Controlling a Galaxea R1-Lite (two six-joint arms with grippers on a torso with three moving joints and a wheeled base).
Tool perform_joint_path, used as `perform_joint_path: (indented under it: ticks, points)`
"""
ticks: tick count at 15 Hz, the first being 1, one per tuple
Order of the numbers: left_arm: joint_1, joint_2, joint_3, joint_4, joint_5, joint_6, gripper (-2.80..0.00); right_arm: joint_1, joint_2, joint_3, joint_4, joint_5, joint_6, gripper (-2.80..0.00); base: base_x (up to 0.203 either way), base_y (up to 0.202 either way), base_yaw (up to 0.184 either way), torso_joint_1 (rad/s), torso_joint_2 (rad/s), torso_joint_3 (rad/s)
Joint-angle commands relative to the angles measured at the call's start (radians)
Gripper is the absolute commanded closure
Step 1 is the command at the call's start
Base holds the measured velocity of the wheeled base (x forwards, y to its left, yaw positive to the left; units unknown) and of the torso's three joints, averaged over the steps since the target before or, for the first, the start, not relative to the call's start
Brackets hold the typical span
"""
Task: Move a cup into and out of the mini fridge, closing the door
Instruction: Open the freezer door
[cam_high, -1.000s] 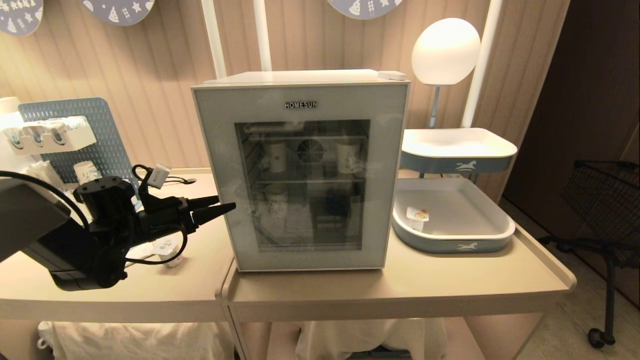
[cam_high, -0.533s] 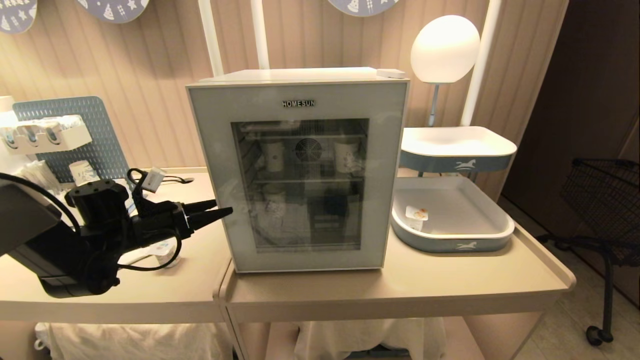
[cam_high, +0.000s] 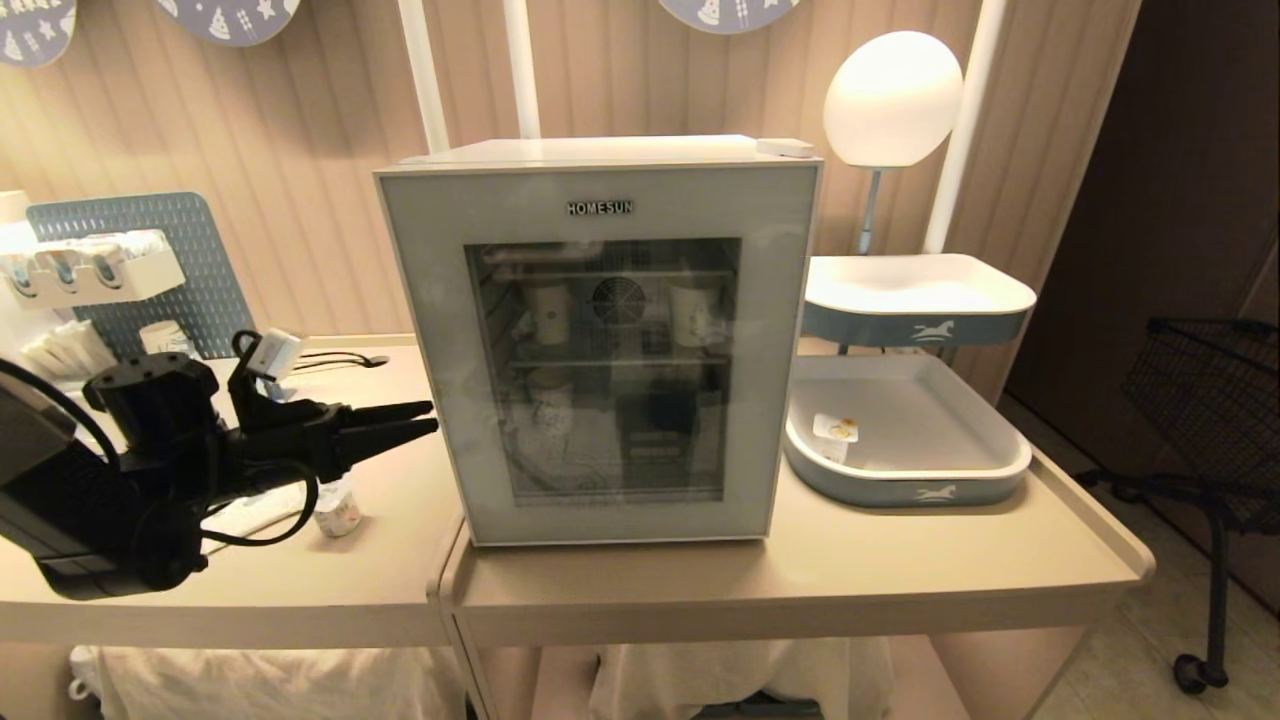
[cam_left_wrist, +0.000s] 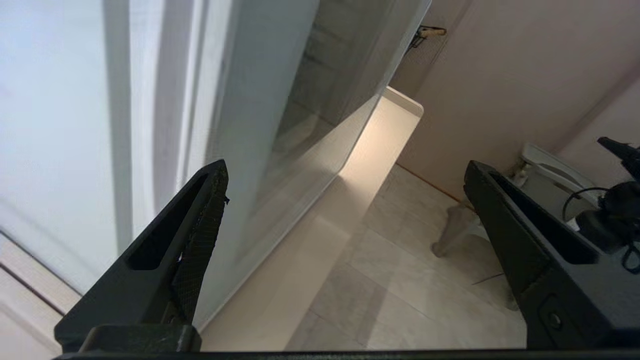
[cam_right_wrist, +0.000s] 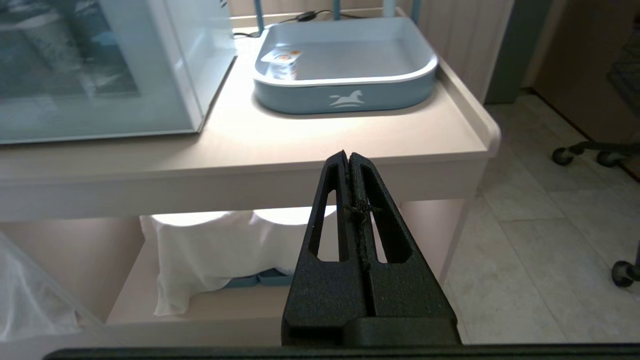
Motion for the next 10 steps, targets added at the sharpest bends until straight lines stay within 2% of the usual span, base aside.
perform_joint_path:
  ticks: [1, 6, 10]
  points:
    - [-0.001, 0.015, -0.018, -0.011, -0.005, -0.002, -2.80, 0.001, -0.001, 0.000, 0.001, 0.000, 0.000, 0.00, 0.000, 0.000, 0.000, 0.000, 0.00, 0.000]
    - [0.052, 0.015, -0.030, -0.013, -0.009, 0.002, -2.80, 0.001, 0.000, 0.000, 0.001, 0.000, 0.000, 0.00, 0.000, 0.000, 0.000, 0.000, 0.00, 0.000]
    - [0.061, 0.055, -0.083, -0.006, -0.035, 0.000, -2.80, 0.001, 0.001, 0.000, 0.001, 0.000, 0.000, 0.00, 0.000, 0.000, 0.000, 0.000, 0.00, 0.000]
